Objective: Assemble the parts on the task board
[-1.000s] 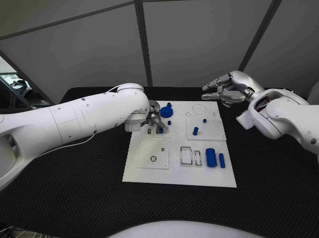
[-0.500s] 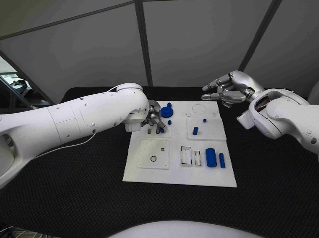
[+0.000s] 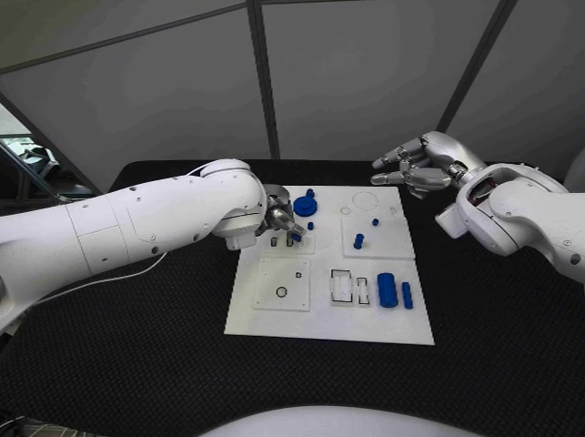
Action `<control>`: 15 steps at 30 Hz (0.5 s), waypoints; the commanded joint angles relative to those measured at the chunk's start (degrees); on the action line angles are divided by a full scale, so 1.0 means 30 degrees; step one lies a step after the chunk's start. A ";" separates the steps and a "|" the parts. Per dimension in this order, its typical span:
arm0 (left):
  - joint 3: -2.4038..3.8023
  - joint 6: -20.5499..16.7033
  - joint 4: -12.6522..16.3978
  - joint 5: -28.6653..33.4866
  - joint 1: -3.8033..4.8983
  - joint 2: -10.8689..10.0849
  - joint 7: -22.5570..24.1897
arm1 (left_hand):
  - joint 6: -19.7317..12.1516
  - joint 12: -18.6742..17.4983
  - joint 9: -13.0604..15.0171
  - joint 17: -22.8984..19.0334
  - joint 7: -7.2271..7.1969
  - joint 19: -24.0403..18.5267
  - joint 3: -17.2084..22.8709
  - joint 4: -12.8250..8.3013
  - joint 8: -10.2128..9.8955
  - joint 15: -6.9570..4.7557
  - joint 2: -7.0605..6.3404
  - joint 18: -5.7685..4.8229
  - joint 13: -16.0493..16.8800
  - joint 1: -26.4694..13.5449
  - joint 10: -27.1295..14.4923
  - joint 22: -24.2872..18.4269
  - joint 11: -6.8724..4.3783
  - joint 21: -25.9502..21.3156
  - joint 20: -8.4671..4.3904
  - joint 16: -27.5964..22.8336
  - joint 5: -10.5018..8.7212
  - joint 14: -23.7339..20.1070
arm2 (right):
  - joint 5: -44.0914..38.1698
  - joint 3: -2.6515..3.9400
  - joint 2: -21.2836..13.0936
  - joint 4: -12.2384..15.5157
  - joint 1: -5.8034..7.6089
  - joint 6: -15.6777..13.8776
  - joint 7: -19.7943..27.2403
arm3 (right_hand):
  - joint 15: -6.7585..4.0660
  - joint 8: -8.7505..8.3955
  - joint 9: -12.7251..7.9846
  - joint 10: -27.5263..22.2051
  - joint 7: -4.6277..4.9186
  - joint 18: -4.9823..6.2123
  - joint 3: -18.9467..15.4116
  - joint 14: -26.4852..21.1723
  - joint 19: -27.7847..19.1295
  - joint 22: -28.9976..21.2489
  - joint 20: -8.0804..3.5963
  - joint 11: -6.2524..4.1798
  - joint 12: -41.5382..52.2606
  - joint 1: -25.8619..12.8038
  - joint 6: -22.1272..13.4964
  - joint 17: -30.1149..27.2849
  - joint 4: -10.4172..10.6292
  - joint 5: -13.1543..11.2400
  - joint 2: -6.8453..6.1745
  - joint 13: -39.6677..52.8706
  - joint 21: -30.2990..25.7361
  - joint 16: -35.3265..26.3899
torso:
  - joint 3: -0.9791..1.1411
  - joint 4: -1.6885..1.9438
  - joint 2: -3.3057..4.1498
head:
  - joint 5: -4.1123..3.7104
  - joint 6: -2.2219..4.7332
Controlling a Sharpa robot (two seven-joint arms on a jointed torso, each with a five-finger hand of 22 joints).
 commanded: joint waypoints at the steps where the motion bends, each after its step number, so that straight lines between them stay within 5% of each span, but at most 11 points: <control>1: 0.0016 -0.1646 0.0431 0.0304 -0.0032 -0.0259 -0.0071 | 0.0076 -0.0047 0.0263 0.5026 -0.0032 0.0079 0.3836 -0.3122 0.0066 0.0047 -0.0154 0.0081 0.4386 -0.0683 0.1142 0.0228 -0.0446 0.0131 -0.0021 0.0114 0.0103 0.1871 | -0.0017 0.0015 -0.0012 0.0011 0.0042 0.0169 0.0071 | -0.0037 -0.0081 0.0016 0.0083 0.0020 0.0171 0.0066 0.0141 0.0009 -0.0025 -0.0043 -0.0039 0.0037 -0.0016 -0.0101 -0.0027 -0.0078 0.0128 0.0214 0.0006 -0.0076 -0.0102 | 0.0016 0.0013 0.0002 | 0.0095 -0.0054; 6: 0.0014 -0.1516 0.0812 -0.0025 -0.0184 -0.0597 -0.0384 | 0.0100 -0.0065 0.0380 0.5026 -0.0042 0.0098 0.4200 -0.3210 0.0088 0.0023 -0.0259 0.0075 0.4391 -0.0902 0.1148 0.0266 -0.0432 0.0139 -0.0031 0.0114 0.0103 0.1871 | -0.0017 0.0015 -0.0020 -0.0003 0.0042 0.0185 0.0069 | -0.0036 -0.0080 0.0017 0.0086 0.0021 0.0174 0.0063 0.0137 0.0004 -0.0045 -0.0043 -0.0038 0.0041 -0.0030 -0.0100 -0.0048 -0.0075 0.0126 0.0215 0.0005 -0.0094 -0.0126 | 0.0023 0.0063 0.0001 | 0.0169 -0.0072; 15: 0.0013 -0.0963 0.0830 -0.1282 -0.0478 -0.0834 -0.0869 | 0.0111 -0.0079 0.0430 0.5026 -0.0044 0.0112 0.4373 -0.3276 0.0093 0.0021 -0.0306 0.0070 0.4391 -0.0980 0.1148 0.0295 -0.0436 0.0149 -0.0035 0.0114 0.0120 0.1871 | -0.0019 0.0015 -0.0036 -0.0009 0.0042 0.0181 0.0058 | -0.0035 -0.0082 0.0017 0.0076 0.0023 0.0162 0.0056 0.0143 0.0039 0.0003 -0.0043 -0.0035 0.0023 -0.0052 -0.0101 -0.0030 -0.0068 0.0122 0.0215 -0.0019 -0.0069 -0.0123 | 0.0004 -0.0019 0.0004 | 0.0311 -0.0156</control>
